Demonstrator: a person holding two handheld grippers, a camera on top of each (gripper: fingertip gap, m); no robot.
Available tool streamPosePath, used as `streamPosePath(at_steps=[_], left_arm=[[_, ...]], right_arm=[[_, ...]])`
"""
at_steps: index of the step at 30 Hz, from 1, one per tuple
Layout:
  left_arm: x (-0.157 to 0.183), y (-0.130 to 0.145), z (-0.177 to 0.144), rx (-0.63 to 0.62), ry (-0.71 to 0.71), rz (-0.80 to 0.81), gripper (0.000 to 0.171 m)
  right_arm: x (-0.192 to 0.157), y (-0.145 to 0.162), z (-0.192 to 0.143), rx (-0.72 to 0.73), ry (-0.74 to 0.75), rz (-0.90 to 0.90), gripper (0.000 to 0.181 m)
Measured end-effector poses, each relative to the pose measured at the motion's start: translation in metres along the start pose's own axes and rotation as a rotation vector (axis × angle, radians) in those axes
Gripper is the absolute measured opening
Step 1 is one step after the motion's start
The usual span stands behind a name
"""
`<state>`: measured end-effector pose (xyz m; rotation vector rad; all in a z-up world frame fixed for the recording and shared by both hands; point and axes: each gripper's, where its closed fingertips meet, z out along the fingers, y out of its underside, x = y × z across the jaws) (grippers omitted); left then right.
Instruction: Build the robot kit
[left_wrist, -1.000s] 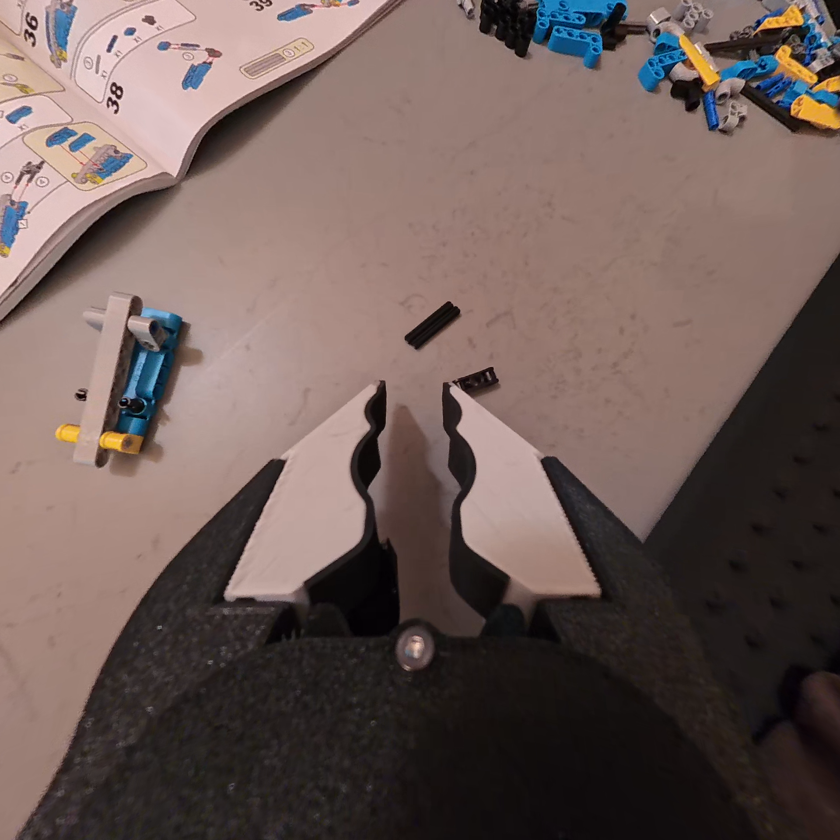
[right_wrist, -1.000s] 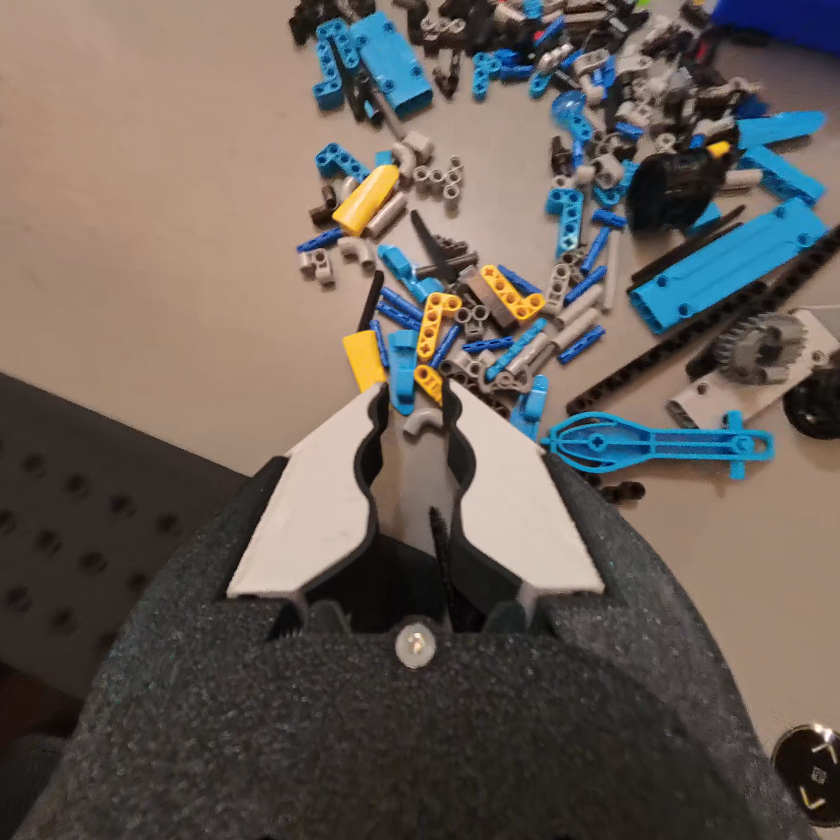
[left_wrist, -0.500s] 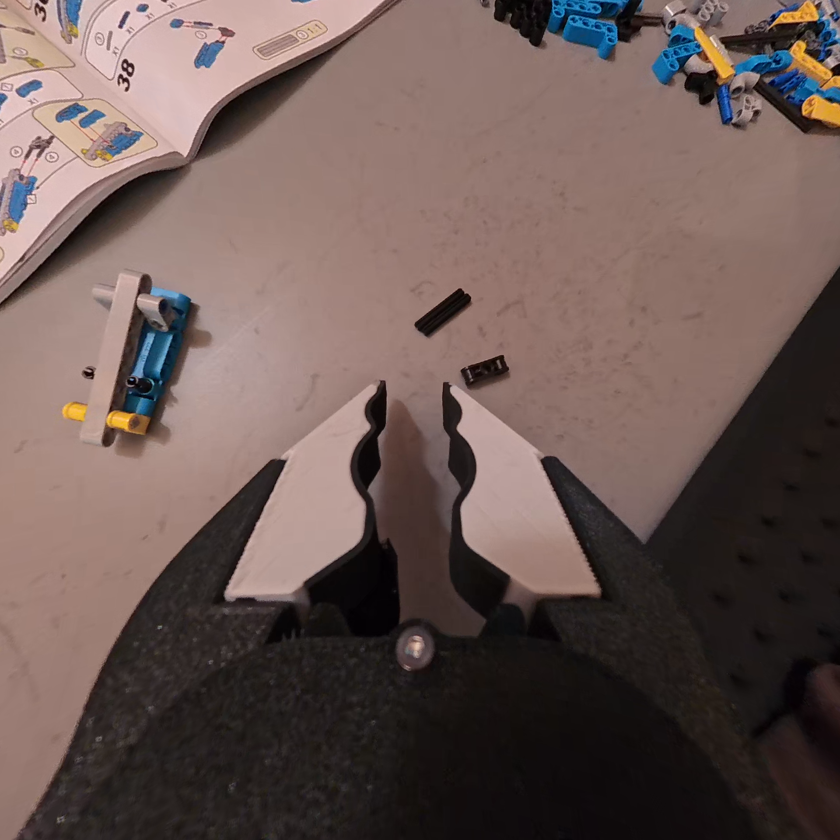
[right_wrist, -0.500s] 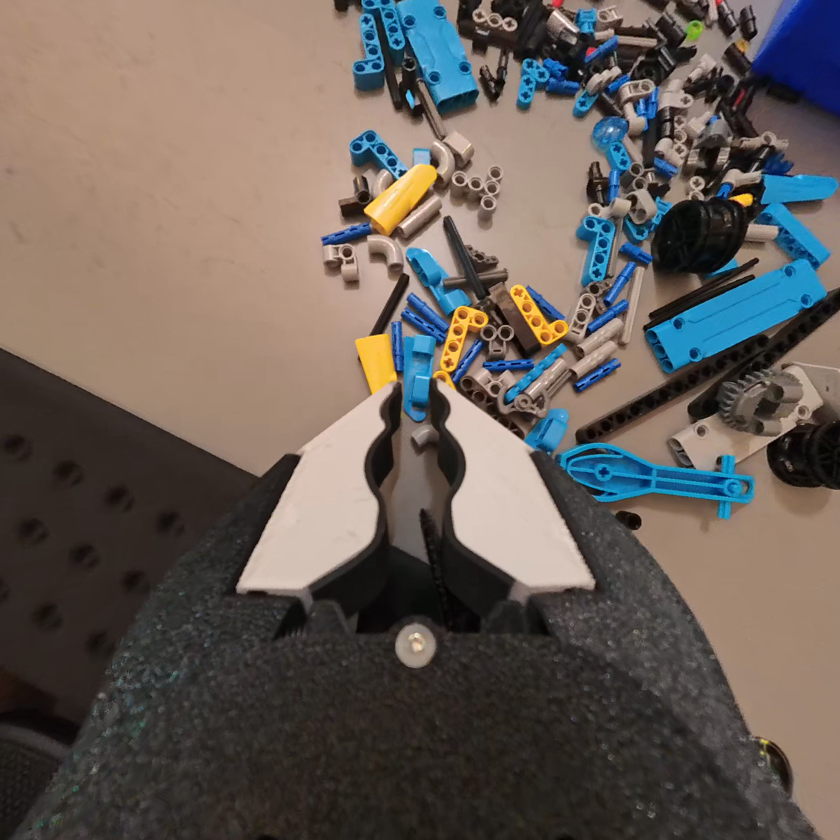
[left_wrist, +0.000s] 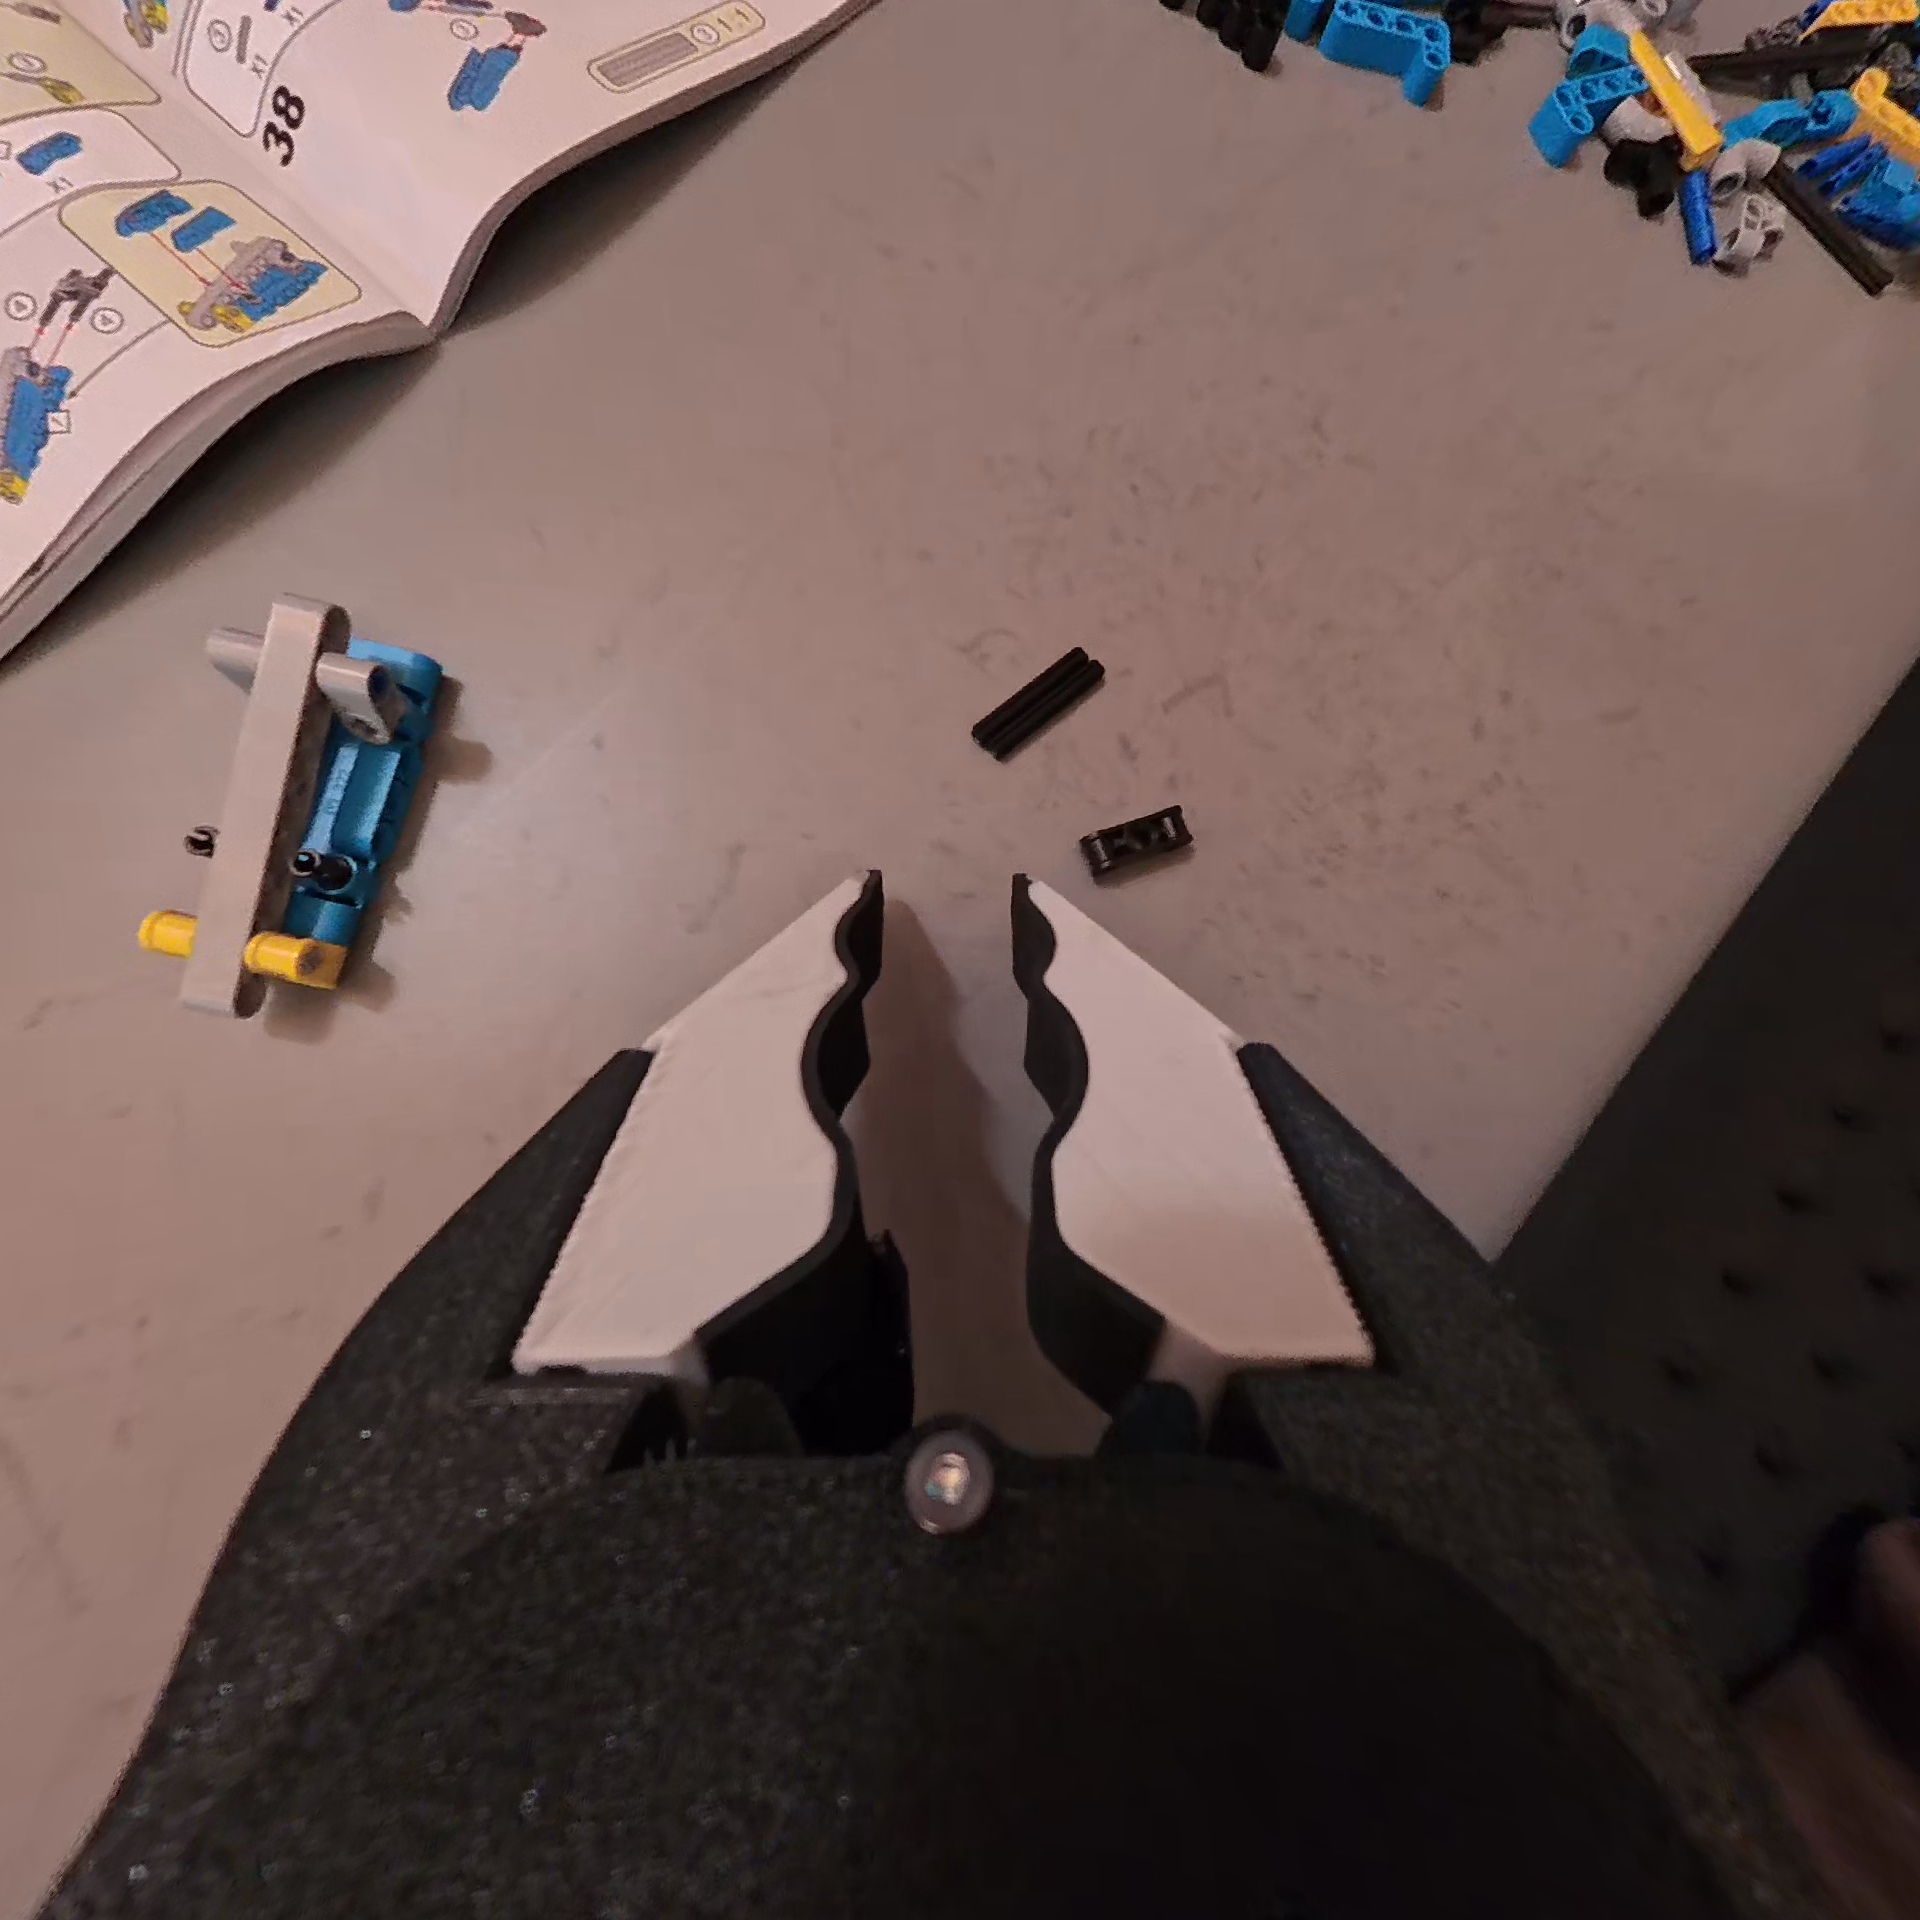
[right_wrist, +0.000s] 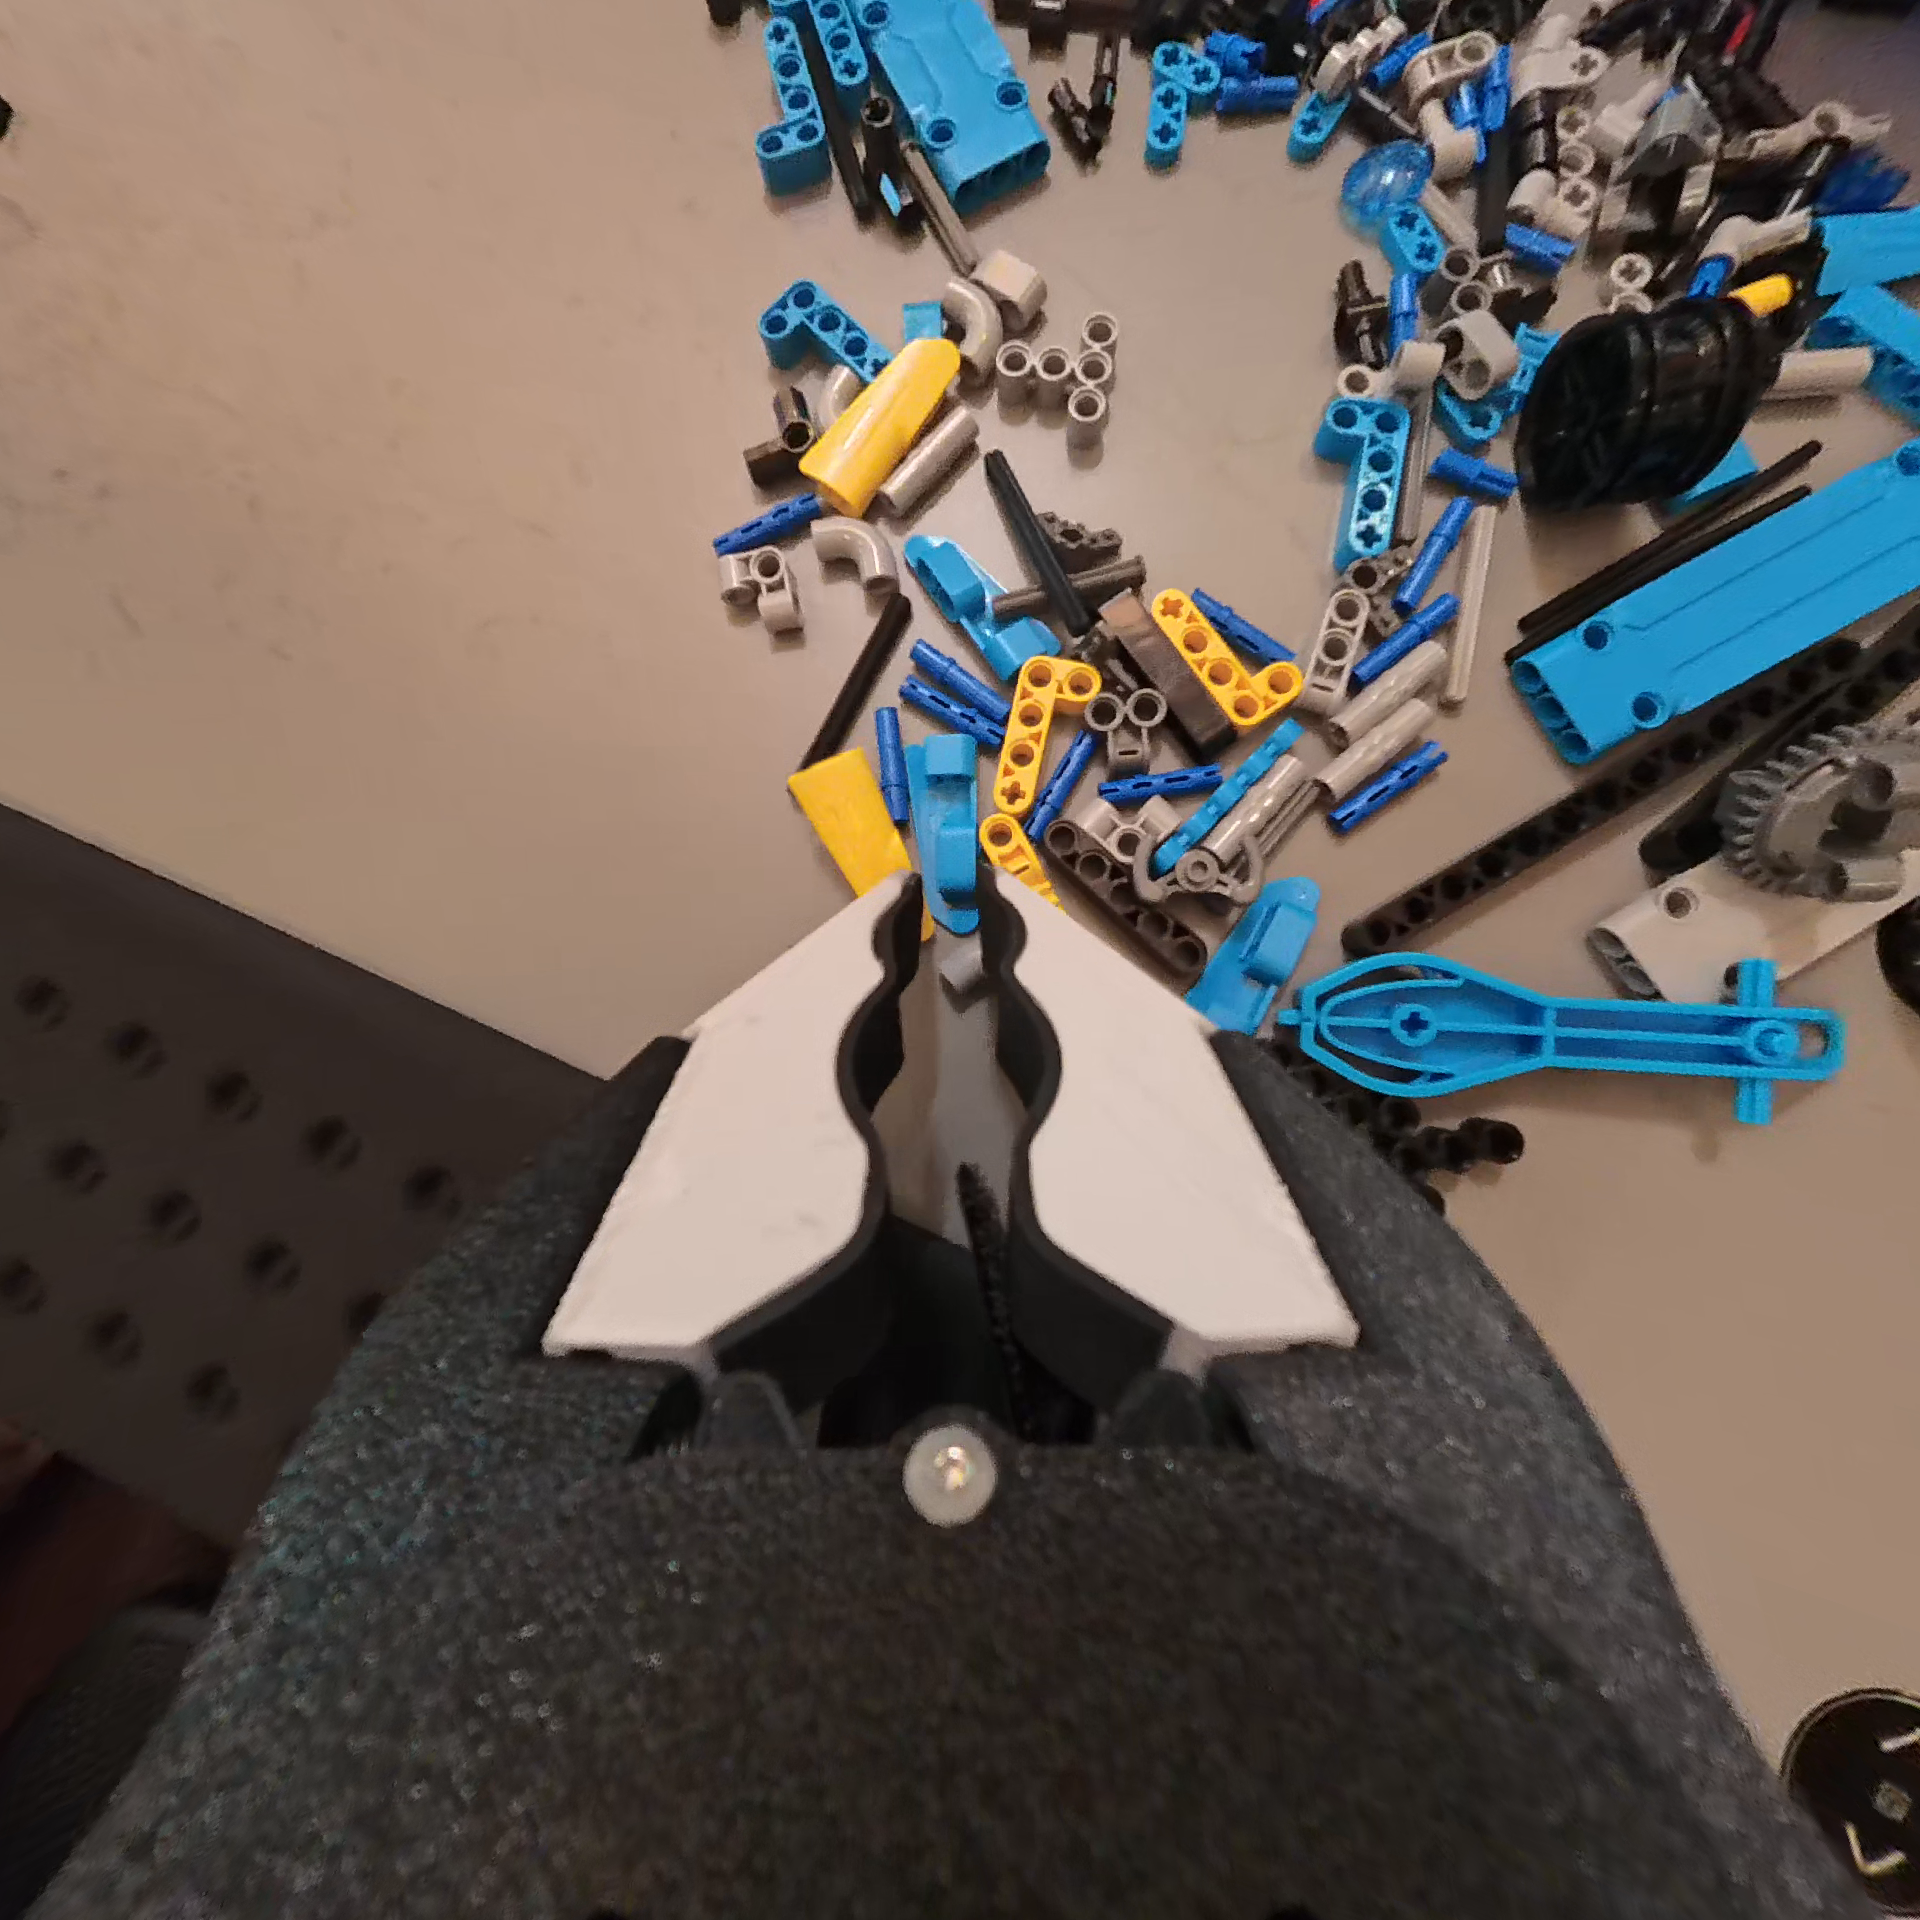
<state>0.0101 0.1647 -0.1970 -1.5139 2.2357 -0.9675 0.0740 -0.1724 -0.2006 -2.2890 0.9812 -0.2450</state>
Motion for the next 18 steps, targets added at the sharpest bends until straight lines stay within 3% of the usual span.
streamPosePath(at_steps=[18], left_arm=[[-0.011,0.006,0.000,-0.012,-0.002,-0.040,0.024]], right_arm=[[-0.003,-0.004,-0.007,0.024,-0.002,-0.004,0.011]])
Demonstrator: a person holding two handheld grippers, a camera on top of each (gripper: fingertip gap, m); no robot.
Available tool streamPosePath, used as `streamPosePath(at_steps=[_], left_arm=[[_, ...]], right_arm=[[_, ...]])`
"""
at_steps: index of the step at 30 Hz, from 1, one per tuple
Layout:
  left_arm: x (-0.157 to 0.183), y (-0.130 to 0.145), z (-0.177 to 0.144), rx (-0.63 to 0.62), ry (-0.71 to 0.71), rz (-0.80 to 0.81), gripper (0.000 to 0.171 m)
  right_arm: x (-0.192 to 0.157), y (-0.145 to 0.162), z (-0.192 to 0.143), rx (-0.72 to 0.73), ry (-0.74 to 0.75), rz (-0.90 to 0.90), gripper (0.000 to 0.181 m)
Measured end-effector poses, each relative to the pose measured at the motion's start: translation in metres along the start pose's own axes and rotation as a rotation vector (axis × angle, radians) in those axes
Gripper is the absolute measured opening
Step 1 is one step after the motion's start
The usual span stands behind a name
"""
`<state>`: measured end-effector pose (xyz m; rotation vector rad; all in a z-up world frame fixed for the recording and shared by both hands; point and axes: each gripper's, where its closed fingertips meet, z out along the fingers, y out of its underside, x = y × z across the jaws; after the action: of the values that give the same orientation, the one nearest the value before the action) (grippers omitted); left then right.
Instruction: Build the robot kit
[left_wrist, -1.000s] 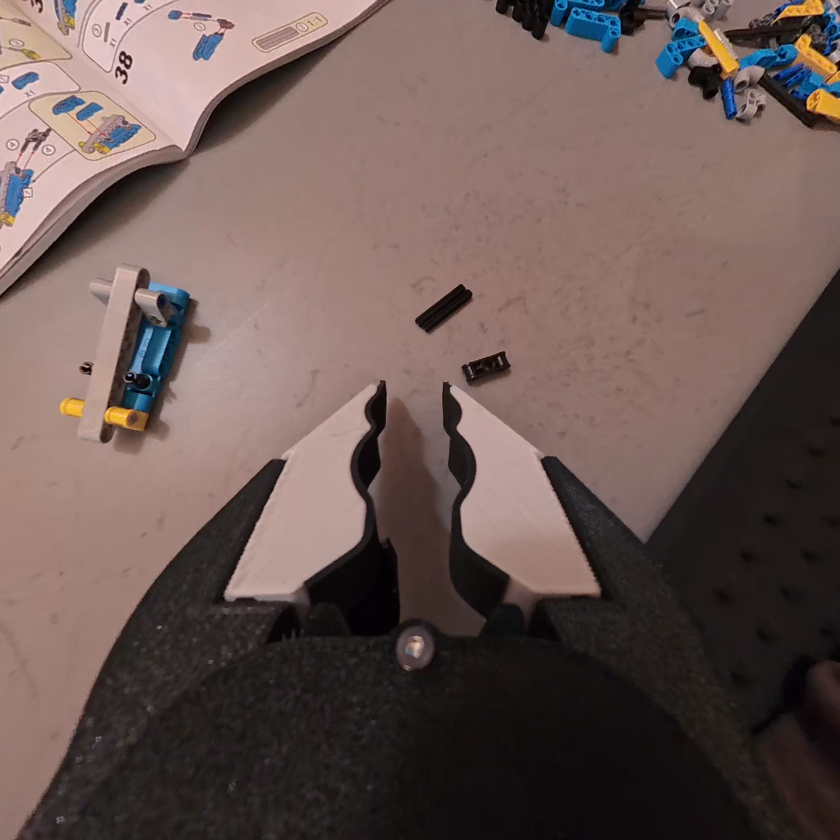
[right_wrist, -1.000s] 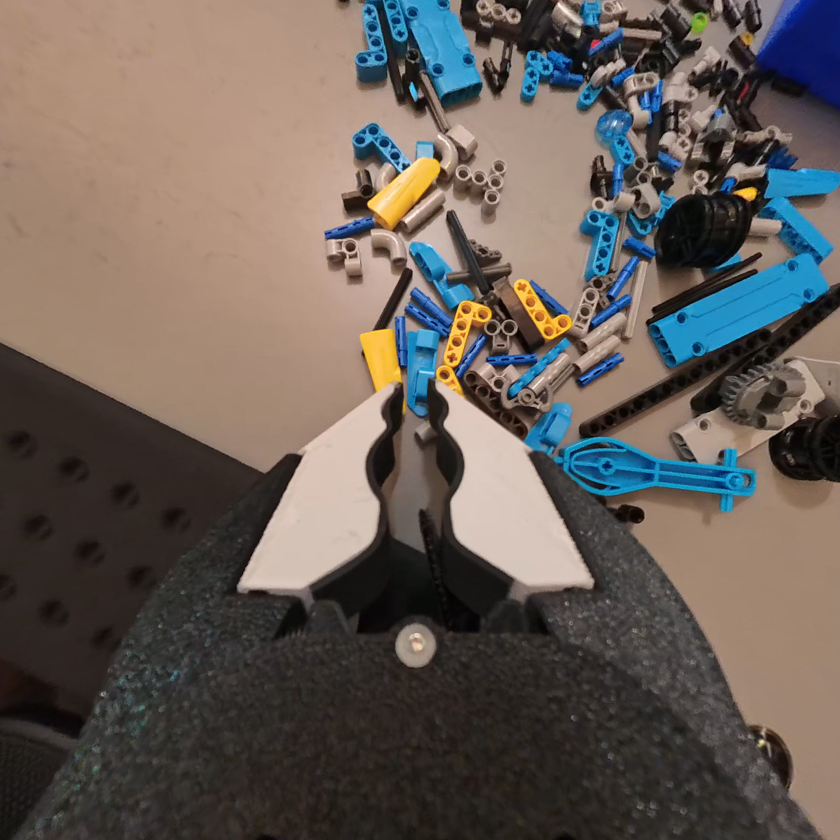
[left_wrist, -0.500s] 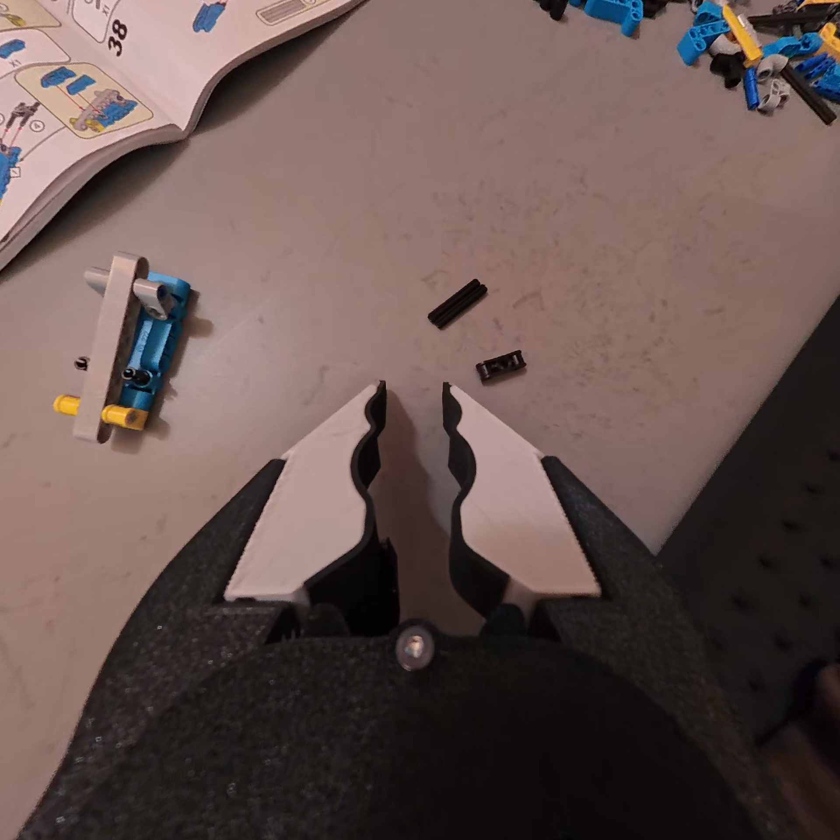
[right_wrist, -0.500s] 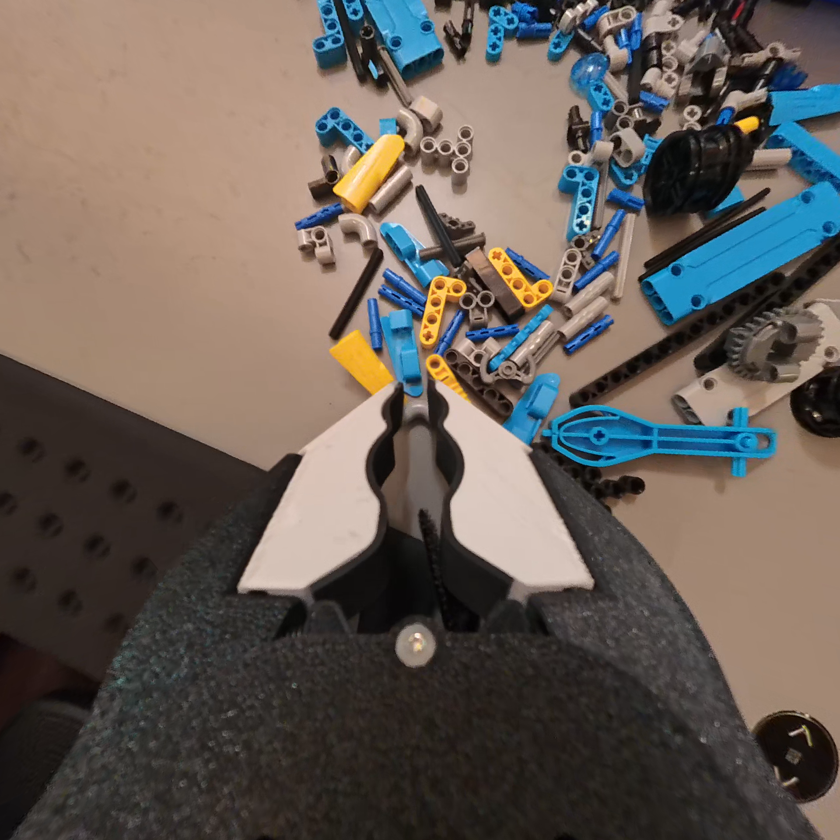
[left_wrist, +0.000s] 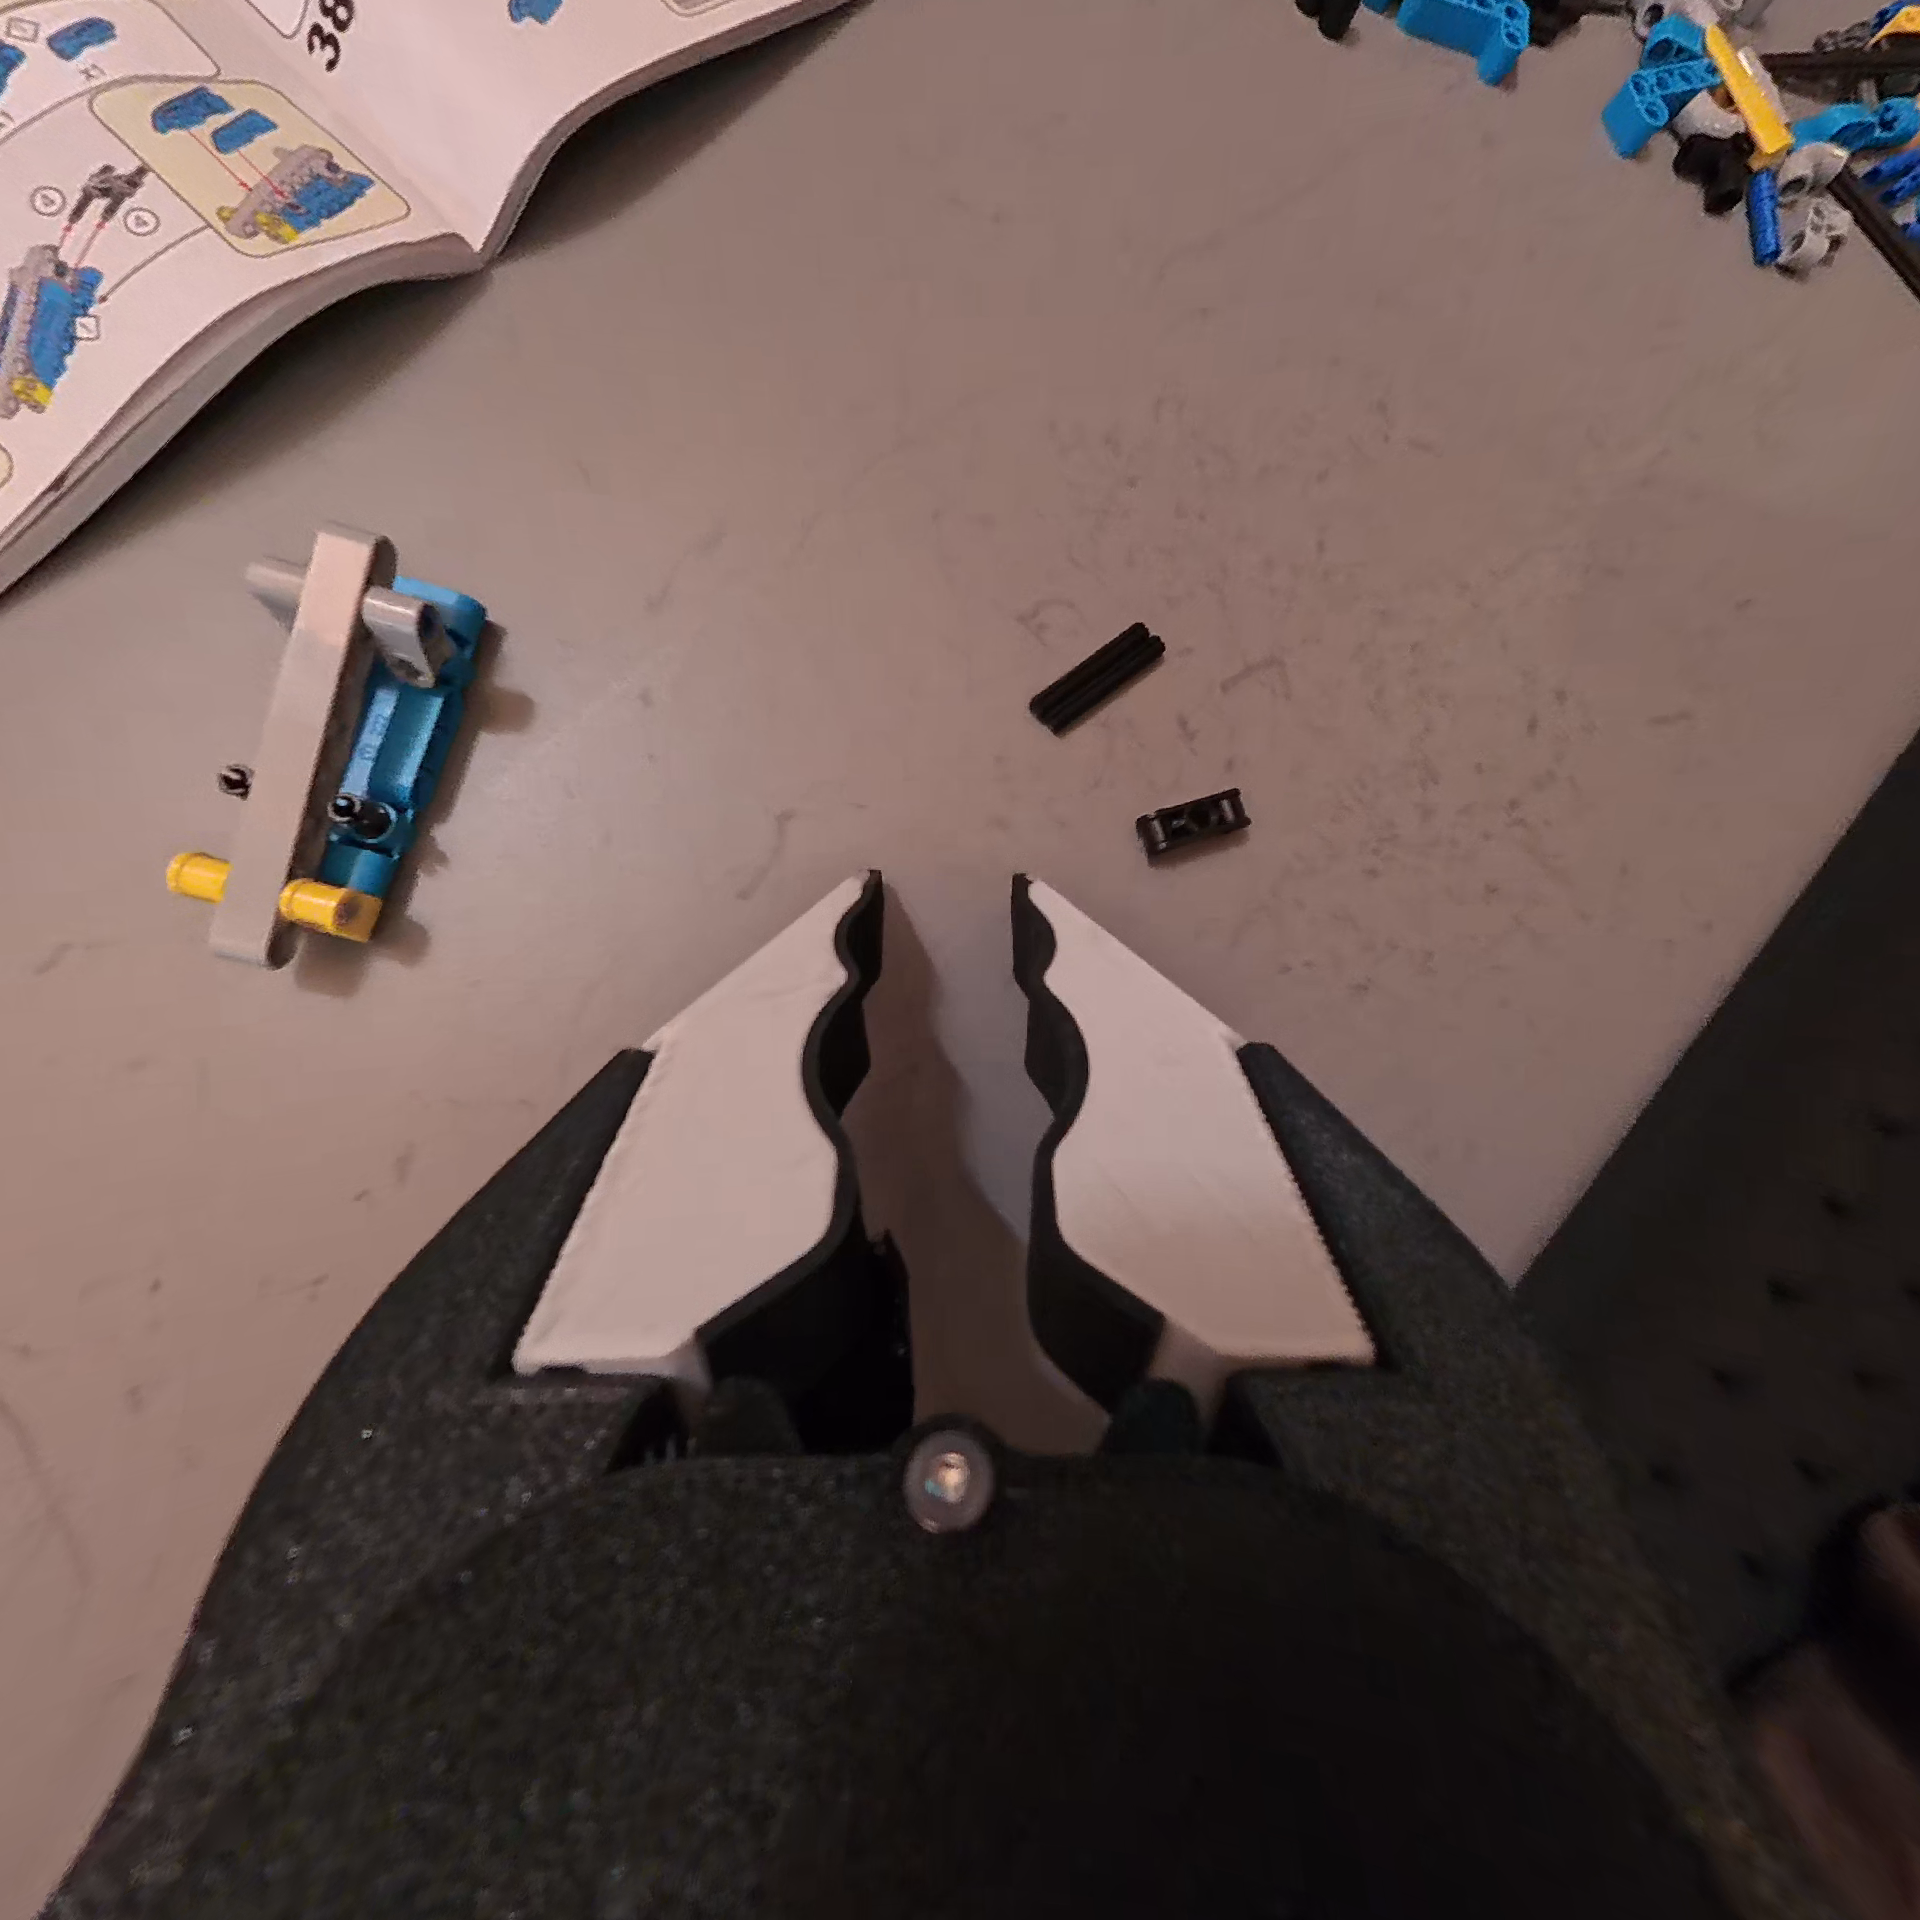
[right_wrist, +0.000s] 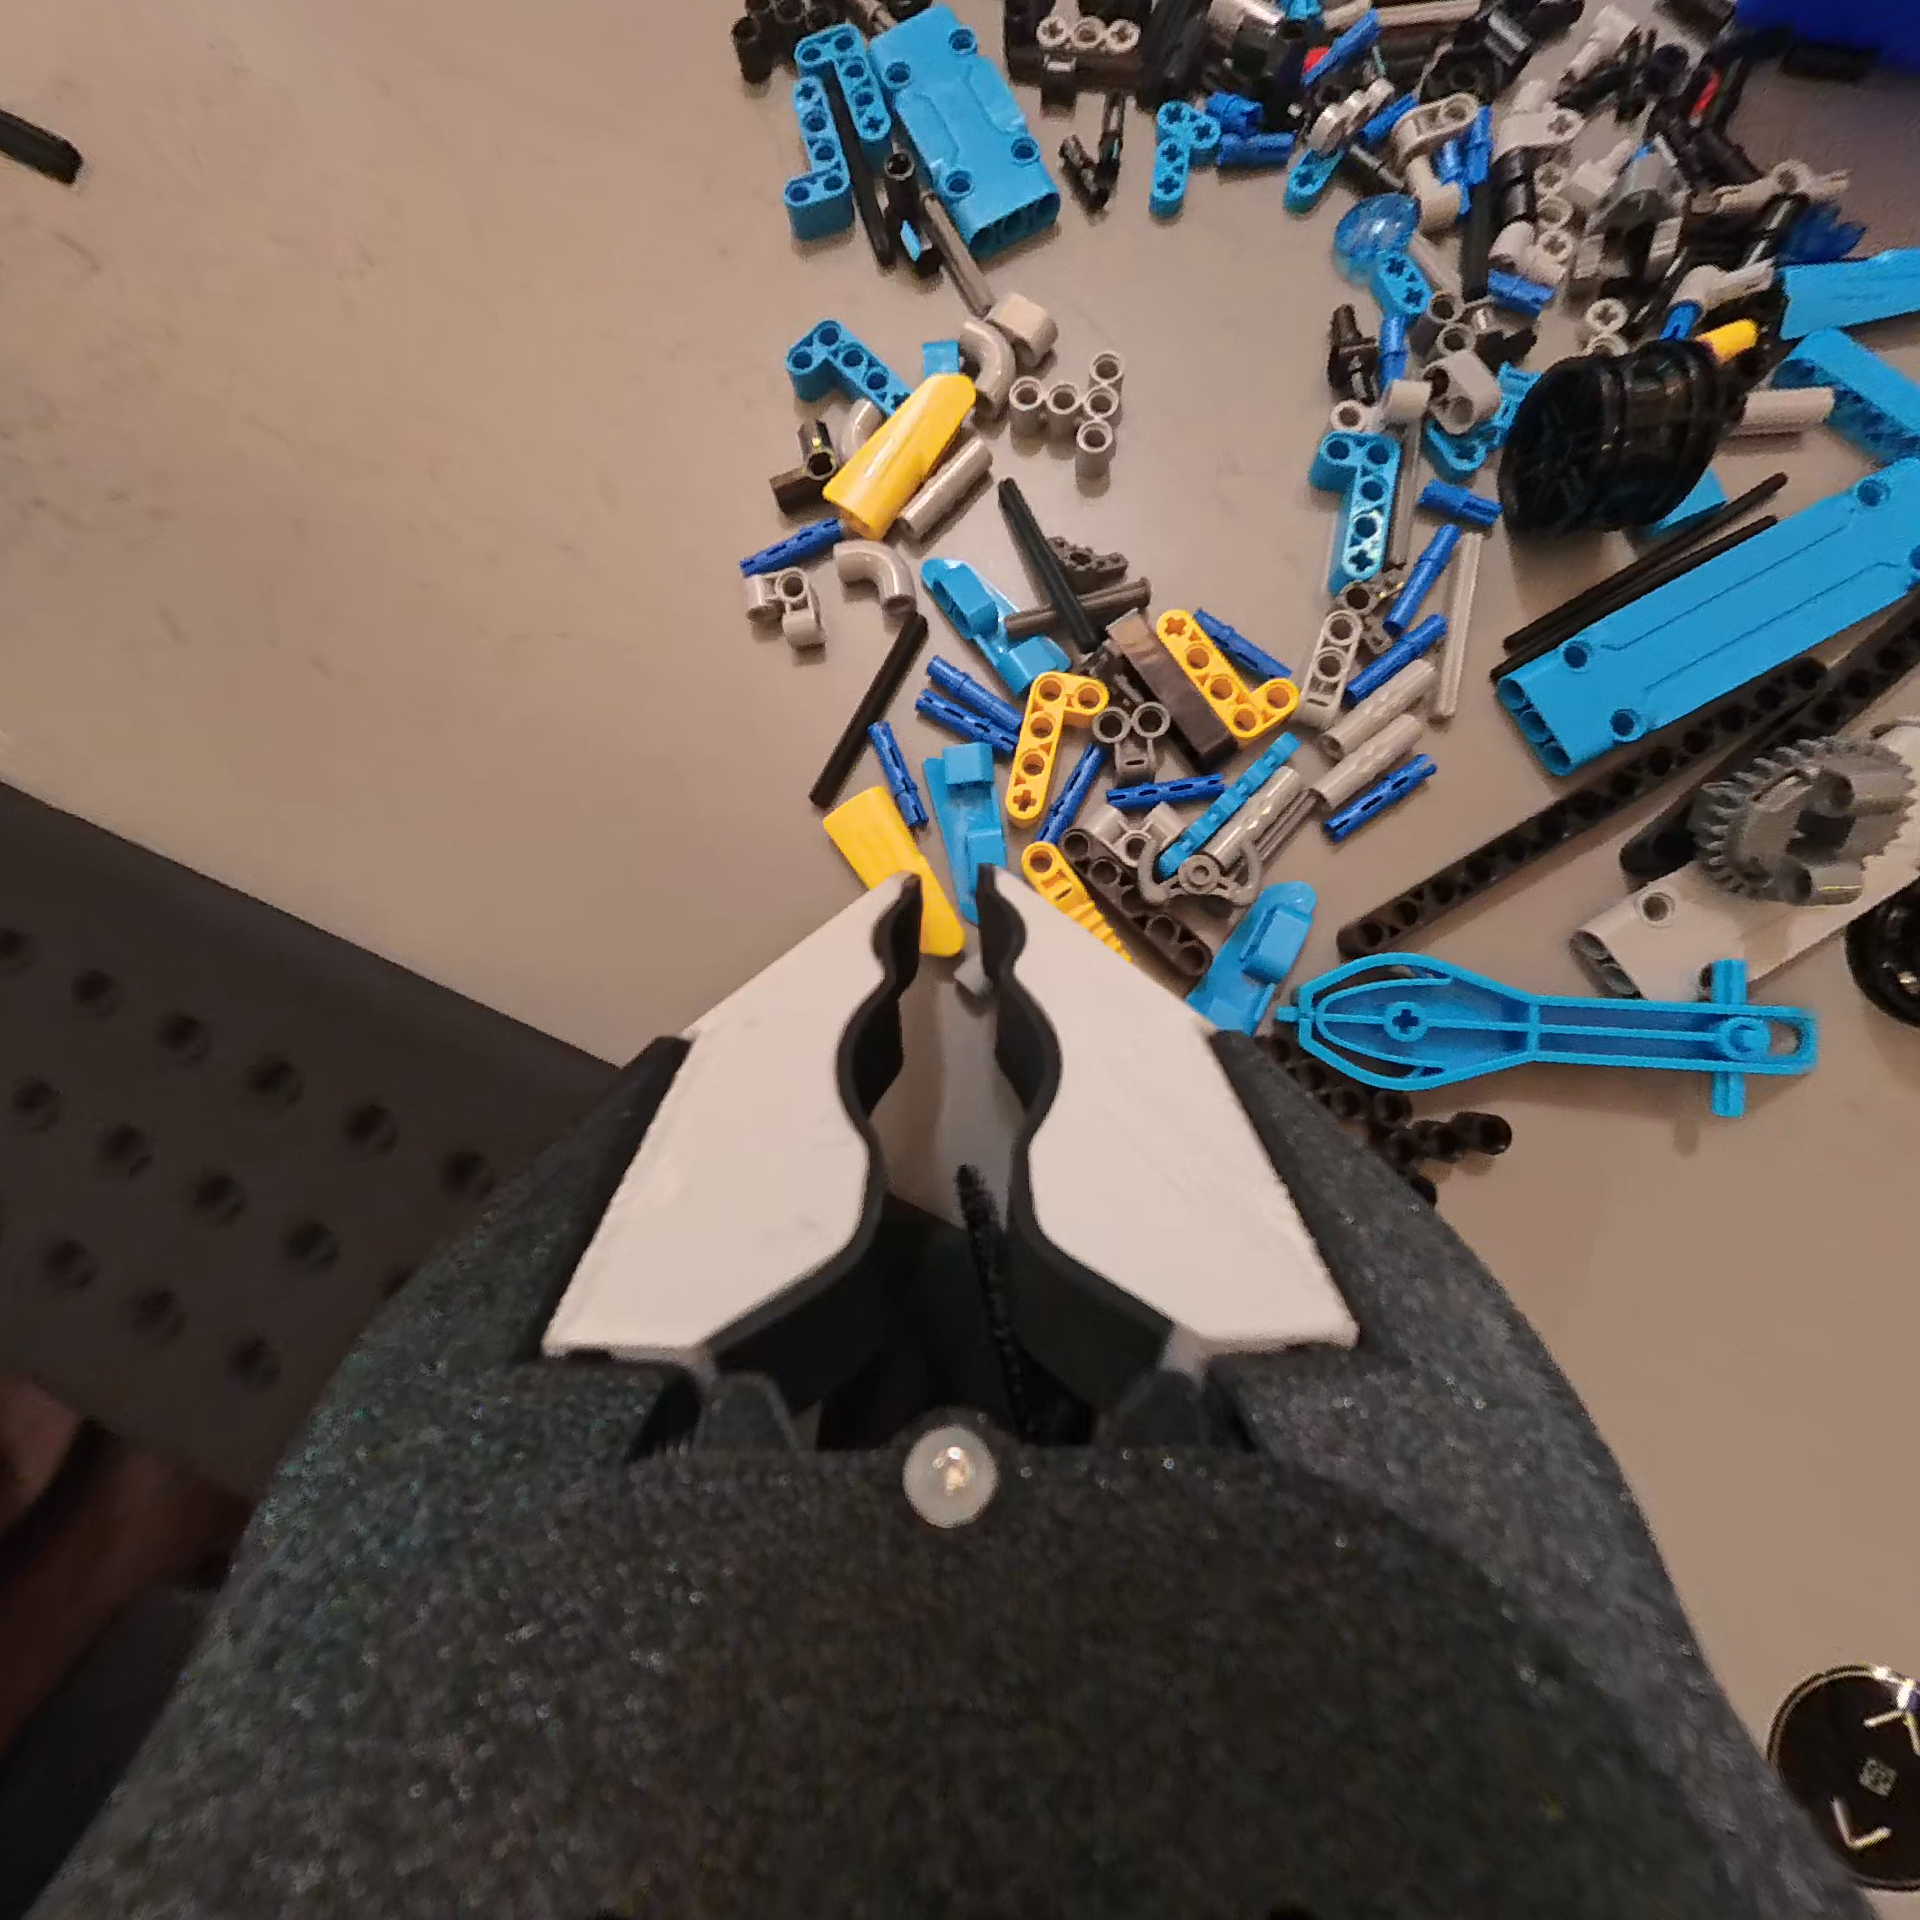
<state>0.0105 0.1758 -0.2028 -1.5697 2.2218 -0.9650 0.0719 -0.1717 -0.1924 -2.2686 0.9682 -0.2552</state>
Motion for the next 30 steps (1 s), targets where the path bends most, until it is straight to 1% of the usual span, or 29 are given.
streamPosePath(at_steps=[4,7,11,14,17,20,22,27,30], left_arm=[[-0.005,-0.003,-0.001,-0.001,-0.011,0.006,0.024],[-0.006,-0.007,-0.002,0.009,-0.012,0.006,0.024],[-0.003,-0.009,0.000,0.011,-0.001,0.005,0.024],[0.001,-0.009,0.002,0.001,0.009,0.022,0.024],[0.005,-0.012,0.002,0.000,0.007,0.046,0.024],[0.007,-0.014,0.001,0.004,0.003,0.054,0.024],[0.008,-0.014,0.000,0.006,0.002,0.052,0.024],[0.010,-0.011,-0.003,0.004,0.000,0.045,0.024],[0.011,-0.011,-0.004,0.005,-0.002,0.050,0.024]], right_arm=[[0.008,-0.009,-0.002,0.065,0.051,0.006,0.011],[0.006,-0.009,0.000,0.065,0.075,-0.040,0.012],[-0.009,-0.004,0.003,0.039,0.034,-0.066,0.011],[-0.016,0.005,0.007,0.003,0.013,-0.069,0.010],[-0.026,0.006,0.006,0.010,-0.038,-0.049,0.010],[-0.016,0.000,0.002,0.046,0.014,-0.054,0.011],[-0.003,-0.002,0.001,0.059,0.066,-0.023,0.011],[0.007,0.007,0.007,0.006,0.094,-0.005,0.007],[0.008,0.004,0.012,0.000,0.086,0.002,0.011]])
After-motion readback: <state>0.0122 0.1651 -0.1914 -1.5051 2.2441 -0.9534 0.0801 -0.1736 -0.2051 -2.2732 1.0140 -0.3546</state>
